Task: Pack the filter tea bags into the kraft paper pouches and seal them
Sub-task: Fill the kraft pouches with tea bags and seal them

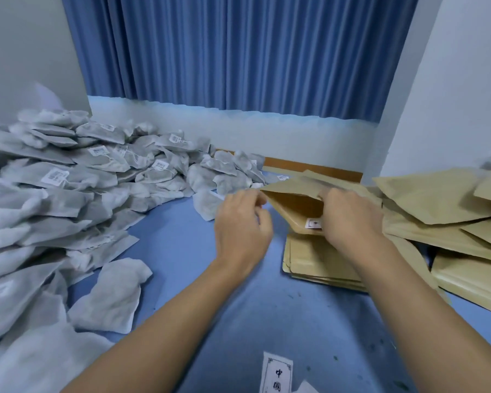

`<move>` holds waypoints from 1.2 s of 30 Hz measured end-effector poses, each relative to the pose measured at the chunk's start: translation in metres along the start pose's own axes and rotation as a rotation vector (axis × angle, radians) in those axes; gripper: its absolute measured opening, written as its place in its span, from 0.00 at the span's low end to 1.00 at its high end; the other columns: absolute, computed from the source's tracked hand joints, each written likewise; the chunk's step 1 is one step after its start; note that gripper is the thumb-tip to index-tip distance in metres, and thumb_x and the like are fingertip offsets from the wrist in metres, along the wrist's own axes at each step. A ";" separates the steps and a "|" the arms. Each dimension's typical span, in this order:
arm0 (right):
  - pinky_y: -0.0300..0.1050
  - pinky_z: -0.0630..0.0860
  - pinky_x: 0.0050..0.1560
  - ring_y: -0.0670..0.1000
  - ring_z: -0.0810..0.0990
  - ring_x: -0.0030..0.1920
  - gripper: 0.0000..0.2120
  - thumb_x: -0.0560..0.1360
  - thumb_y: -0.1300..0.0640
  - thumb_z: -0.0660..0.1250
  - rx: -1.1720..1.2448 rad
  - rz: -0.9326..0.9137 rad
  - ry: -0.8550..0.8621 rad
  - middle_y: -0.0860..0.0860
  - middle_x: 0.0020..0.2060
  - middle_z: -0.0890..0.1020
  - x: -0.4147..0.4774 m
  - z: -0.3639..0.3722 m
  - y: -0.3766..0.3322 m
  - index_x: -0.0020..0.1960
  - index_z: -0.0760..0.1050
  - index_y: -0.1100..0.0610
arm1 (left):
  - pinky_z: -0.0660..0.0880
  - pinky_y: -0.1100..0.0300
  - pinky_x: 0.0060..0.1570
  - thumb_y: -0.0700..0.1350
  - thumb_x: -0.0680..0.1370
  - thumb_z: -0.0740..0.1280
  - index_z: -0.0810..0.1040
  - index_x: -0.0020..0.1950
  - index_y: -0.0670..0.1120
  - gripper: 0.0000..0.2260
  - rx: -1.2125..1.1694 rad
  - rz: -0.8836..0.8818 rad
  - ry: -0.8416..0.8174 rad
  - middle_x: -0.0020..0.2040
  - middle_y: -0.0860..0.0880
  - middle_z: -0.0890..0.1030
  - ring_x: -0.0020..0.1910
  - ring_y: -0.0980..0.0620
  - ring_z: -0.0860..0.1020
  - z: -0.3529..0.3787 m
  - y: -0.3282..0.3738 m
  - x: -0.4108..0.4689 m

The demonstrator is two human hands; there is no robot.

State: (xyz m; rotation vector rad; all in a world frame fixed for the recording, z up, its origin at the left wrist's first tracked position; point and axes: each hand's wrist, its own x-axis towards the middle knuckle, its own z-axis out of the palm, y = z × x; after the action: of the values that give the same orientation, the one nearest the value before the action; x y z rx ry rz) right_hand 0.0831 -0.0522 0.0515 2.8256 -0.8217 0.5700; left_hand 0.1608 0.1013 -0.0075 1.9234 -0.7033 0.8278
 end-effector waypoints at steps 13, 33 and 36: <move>0.46 0.63 0.35 0.57 0.73 0.44 0.05 0.75 0.54 0.66 0.083 0.052 -0.119 0.49 0.36 0.68 0.069 0.032 -0.014 0.47 0.70 0.50 | 0.70 0.50 0.47 0.38 0.78 0.61 0.73 0.56 0.43 0.07 0.156 -0.344 -0.162 0.54 0.42 0.77 0.55 0.39 0.74 0.059 -0.108 0.046; 0.48 0.78 0.45 0.58 0.78 0.47 0.23 0.71 0.64 0.59 0.288 0.109 -0.156 0.51 0.49 0.80 0.077 0.016 0.010 0.55 0.81 0.42 | 0.74 0.49 0.58 0.41 0.81 0.60 0.75 0.64 0.44 0.12 0.025 0.025 -0.796 0.60 0.43 0.79 0.58 0.42 0.77 0.133 0.013 0.070; 0.45 0.69 0.40 0.56 0.73 0.43 0.24 0.73 0.64 0.60 0.200 0.189 -0.078 0.50 0.40 0.74 0.080 0.027 0.013 0.57 0.80 0.39 | 0.76 0.49 0.43 0.41 0.79 0.60 0.81 0.49 0.41 0.10 -0.133 0.397 -0.342 0.43 0.44 0.81 0.43 0.42 0.78 0.121 -0.012 0.057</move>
State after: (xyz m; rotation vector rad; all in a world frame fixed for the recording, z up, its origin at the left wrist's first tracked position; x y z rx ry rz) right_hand 0.1471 -0.1083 0.0584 2.9853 -1.1147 0.6022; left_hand 0.2368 -0.0092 -0.0148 1.8483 -1.3456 0.6689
